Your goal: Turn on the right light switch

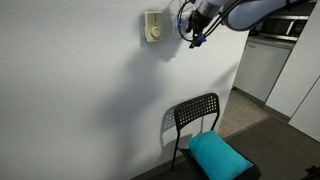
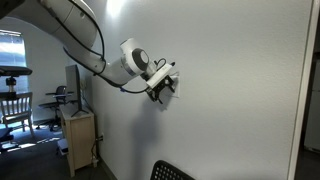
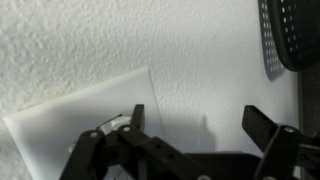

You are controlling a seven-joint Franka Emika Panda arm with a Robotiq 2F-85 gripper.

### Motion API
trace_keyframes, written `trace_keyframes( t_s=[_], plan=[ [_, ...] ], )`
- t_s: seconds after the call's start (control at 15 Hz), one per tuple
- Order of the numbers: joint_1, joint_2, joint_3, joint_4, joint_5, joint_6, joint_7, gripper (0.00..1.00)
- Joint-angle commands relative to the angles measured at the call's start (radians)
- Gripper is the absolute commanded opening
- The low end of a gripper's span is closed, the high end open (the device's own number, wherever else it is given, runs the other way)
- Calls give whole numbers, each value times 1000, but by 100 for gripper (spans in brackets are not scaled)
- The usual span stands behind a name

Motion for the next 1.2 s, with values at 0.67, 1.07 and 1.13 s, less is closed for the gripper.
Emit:
trace_keyframes(
  t_s=[0.67,1.07,1.13],
  plan=[
    [-4,-6,-13,93,-111,23,8,100],
    [3,-62,-3,38,-81,-91,21,100],
    [4,-72,-2,33,-82,-102,25,100]
  ],
)
